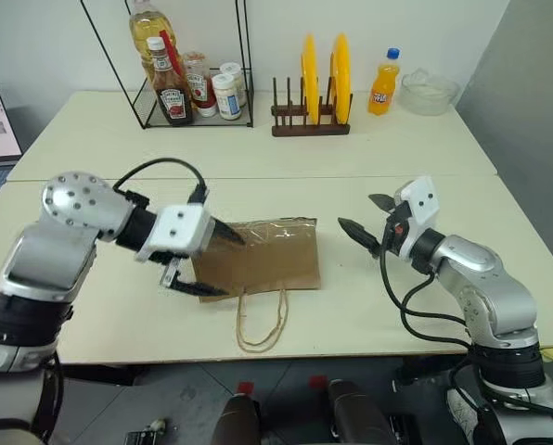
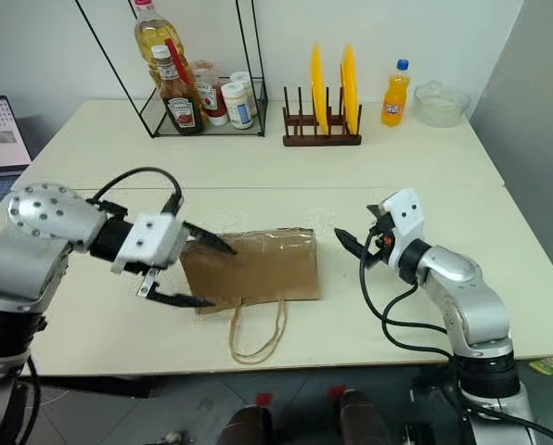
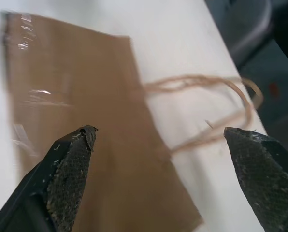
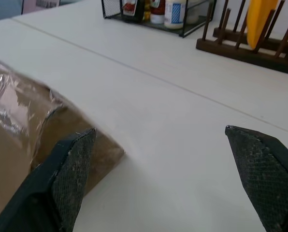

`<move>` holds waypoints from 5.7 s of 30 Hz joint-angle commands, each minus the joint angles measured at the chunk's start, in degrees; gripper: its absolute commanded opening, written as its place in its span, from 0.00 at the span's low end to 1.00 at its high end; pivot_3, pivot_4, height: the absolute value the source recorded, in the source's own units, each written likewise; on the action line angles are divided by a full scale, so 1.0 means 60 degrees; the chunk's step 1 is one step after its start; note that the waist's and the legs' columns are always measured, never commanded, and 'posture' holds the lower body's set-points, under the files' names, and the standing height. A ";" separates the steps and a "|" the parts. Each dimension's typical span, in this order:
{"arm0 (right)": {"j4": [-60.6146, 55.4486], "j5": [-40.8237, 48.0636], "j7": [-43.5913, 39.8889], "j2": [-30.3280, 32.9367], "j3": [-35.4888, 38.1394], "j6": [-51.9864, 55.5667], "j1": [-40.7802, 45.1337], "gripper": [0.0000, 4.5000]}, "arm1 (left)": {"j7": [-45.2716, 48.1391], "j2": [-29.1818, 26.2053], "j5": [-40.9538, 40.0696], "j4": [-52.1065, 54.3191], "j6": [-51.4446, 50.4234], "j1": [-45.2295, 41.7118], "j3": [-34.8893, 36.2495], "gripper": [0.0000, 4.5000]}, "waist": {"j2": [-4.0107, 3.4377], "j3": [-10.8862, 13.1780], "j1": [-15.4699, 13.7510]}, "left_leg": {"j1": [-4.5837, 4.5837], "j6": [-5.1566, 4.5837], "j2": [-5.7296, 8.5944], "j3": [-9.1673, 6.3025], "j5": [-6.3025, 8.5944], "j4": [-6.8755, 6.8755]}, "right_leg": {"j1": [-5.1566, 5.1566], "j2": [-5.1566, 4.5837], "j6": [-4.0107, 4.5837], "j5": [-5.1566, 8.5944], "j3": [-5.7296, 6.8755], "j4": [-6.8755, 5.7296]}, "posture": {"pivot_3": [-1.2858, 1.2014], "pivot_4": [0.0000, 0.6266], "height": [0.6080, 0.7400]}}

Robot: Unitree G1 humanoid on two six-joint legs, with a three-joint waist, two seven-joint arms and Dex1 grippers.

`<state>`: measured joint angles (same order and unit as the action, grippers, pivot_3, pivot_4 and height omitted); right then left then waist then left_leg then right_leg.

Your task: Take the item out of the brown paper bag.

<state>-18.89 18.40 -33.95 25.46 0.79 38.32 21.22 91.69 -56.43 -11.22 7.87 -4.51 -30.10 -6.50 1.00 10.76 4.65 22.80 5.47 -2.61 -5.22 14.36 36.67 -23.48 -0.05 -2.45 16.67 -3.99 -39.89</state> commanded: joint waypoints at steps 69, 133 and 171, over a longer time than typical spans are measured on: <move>0.8422 -1.2226 0.6034 0.0052 -0.6234 -1.6244 0.2447 0.00 | -0.6883 0.2587 -0.4716 0.1902 -0.7480 0.1186 0.1943 0.00 | 0.0094 -0.0054 0.0053 | -0.0323 -0.0003 -0.0007 0.0025 0.0004 -0.0093 | 0.0247 0.0005 0.0051 0.0032 -0.0034 0.0000 | 0.52 0.24 1.00; 0.8561 -1.1652 0.0653 0.0665 -0.7888 -1.5871 0.3776 0.00 | -0.6933 0.3941 -0.4524 -0.2330 -0.9859 -0.4359 0.1532 0.00 | 0.0113 -0.0040 -0.0240 | -0.0317 -0.0001 0.0010 -0.0031 0.0007 -0.0109 | 0.0339 -0.0010 -0.0015 0.0052 0.0016 0.0155 | 0.52 0.24 1.00; 0.8152 -1.0644 -0.0057 0.2057 -0.7452 -1.5778 0.3007 0.00 | -0.5917 0.4025 -0.3527 -0.4381 -0.8253 -0.6619 0.1465 0.00 | 0.0093 -0.0082 -0.0404 | -0.0312 -0.0006 0.0182 -0.0077 0.0006 -0.0111 | 0.0382 -0.0172 -0.0086 0.0078 0.0038 0.0174 | 0.52 0.24 1.00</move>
<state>26.42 -43.63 -27.17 33.68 -41.17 -57.95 43.66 54.47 -30.82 -31.42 -22.23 -53.72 -70.50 2.30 1.56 10.27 2.22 20.94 5.44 -1.49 -5.69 14.40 36.00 -21.16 -1.13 -2.98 17.15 -3.76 -38.84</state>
